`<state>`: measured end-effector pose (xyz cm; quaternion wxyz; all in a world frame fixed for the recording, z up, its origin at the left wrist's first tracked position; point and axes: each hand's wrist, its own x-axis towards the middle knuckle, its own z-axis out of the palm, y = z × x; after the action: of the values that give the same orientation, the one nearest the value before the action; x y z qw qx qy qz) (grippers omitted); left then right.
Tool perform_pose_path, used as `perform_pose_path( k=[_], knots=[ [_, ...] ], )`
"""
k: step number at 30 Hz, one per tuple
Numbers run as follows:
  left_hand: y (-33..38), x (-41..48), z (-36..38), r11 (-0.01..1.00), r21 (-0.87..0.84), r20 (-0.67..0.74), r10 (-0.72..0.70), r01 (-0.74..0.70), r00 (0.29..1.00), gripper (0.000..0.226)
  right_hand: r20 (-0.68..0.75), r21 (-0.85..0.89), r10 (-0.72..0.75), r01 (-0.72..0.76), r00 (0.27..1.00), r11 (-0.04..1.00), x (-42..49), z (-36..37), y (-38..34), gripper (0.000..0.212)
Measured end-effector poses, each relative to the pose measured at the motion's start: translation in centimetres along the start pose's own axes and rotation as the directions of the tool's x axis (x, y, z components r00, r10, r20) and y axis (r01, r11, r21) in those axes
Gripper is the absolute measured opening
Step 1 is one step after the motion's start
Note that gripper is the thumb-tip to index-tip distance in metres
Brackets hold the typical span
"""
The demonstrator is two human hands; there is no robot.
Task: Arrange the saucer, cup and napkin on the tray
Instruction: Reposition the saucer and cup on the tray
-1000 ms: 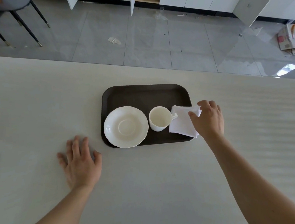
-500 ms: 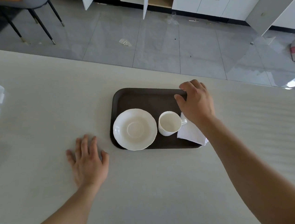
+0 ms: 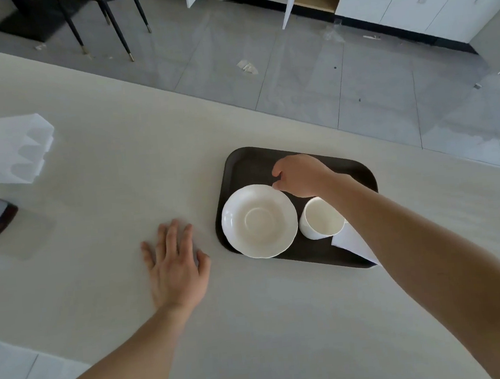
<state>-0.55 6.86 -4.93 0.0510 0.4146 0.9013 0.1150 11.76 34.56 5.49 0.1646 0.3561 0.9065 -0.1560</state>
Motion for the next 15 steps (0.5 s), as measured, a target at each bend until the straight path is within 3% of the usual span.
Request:
perform_pose_path(
  k=[6,15],
  knots=[
    [-0.2,0.0,0.0,1.000,0.018,0.001,0.006,-0.006,1.000,0.056,0.088,-0.023,-0.025,0.027,0.996,0.999,1.5,0.1,-0.2,0.023],
    [-0.2,0.0,0.1,1.000,0.028,0.007,0.004,-0.004,1.000,0.057,0.095,0.155,-0.028,0.013,0.995,0.988,1.9,1.1,0.5,0.015]
  ],
)
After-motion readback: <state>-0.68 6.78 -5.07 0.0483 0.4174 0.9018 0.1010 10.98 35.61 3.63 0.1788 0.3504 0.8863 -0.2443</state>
